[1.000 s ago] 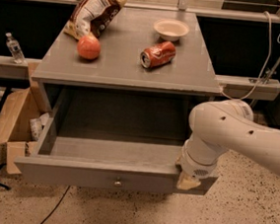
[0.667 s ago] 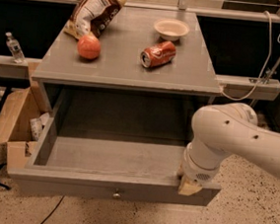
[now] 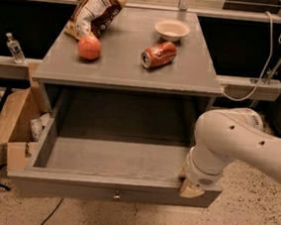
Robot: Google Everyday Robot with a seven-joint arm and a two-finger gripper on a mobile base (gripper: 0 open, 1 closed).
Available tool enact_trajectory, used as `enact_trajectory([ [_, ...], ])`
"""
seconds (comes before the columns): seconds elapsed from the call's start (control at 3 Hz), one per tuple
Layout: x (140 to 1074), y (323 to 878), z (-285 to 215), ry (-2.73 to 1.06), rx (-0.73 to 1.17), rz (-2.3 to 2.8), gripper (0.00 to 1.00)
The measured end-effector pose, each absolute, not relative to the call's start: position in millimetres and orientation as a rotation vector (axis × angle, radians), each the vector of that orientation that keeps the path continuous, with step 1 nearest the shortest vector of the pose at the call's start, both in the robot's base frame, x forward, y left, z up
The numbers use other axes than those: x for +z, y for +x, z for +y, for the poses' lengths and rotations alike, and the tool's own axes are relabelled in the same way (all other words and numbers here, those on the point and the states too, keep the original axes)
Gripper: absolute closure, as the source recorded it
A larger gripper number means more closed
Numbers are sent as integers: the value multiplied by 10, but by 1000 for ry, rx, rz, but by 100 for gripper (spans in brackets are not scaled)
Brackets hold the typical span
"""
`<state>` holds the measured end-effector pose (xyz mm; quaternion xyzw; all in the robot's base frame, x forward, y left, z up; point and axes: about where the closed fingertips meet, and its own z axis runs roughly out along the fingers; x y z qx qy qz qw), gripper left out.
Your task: Open top drawer
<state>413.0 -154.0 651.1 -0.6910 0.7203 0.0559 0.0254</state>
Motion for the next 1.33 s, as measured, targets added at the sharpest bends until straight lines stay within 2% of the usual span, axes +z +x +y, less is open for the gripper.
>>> enact_trajectory([
  [0.33, 6513, 4130, -1540, -2136, 173, 2227, 31],
  [0.67, 6723, 4160, -1610, -2140, 162, 2197, 2],
  [1.33, 7866, 4352, -1799, -2143, -25, 2179, 0],
])
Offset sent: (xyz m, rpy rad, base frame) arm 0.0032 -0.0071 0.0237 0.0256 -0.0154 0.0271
